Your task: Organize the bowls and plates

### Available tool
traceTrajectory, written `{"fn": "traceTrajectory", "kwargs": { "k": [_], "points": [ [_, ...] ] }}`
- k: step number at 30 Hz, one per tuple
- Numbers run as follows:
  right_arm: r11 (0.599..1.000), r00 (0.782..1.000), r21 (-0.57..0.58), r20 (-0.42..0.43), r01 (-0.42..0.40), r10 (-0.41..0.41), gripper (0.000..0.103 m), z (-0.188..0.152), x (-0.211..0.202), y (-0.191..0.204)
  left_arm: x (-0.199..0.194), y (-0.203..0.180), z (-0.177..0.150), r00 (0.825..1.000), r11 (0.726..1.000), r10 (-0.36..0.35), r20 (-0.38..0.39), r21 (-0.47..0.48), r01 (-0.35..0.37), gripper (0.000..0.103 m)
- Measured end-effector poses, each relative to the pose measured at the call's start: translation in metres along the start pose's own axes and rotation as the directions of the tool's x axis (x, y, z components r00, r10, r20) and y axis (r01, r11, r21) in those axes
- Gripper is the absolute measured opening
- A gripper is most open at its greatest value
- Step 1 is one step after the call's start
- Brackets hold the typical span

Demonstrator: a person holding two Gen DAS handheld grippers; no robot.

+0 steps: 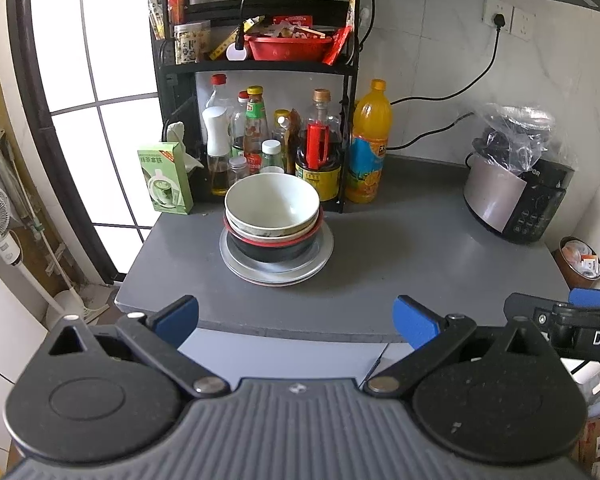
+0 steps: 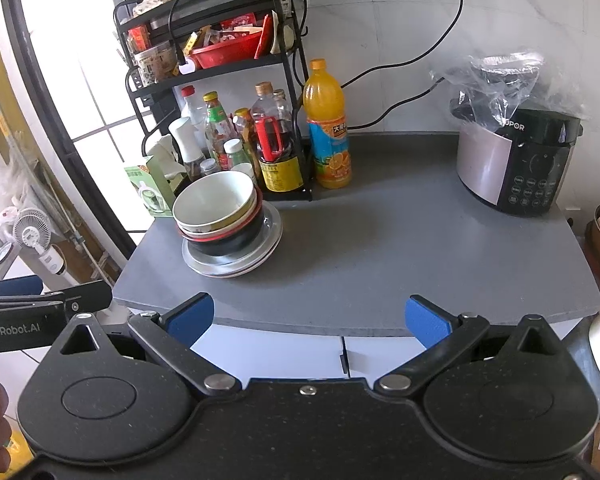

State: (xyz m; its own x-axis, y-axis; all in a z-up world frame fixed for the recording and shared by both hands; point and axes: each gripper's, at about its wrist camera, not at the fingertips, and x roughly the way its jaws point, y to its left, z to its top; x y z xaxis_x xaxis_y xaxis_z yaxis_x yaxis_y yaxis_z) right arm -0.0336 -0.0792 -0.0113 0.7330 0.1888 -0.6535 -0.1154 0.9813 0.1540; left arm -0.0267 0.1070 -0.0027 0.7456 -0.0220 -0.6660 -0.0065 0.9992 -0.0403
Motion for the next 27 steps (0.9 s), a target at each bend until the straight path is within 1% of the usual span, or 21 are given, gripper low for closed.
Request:
{"fn": "traceTrajectory", "kwargs": {
  "k": [13,27],
  "points": [
    [1.000,1.000,0.002,0.005,0.000,0.000,0.103,0.0025,0.0006,-0.0018,0.0022,-0.0008,0.0029,1.000,1.000,0.001,-0.006,0.009,-0.001,0.103],
    [1.000,1.000,-0.008,0.001,-0.003,0.003,0.103,0.0069,0.0034,-0.0017,0.0053,0.0016,0.0055,1.000,1.000,0.011,-0.011,-0.005,-0.011,0.102]
  ]
}}
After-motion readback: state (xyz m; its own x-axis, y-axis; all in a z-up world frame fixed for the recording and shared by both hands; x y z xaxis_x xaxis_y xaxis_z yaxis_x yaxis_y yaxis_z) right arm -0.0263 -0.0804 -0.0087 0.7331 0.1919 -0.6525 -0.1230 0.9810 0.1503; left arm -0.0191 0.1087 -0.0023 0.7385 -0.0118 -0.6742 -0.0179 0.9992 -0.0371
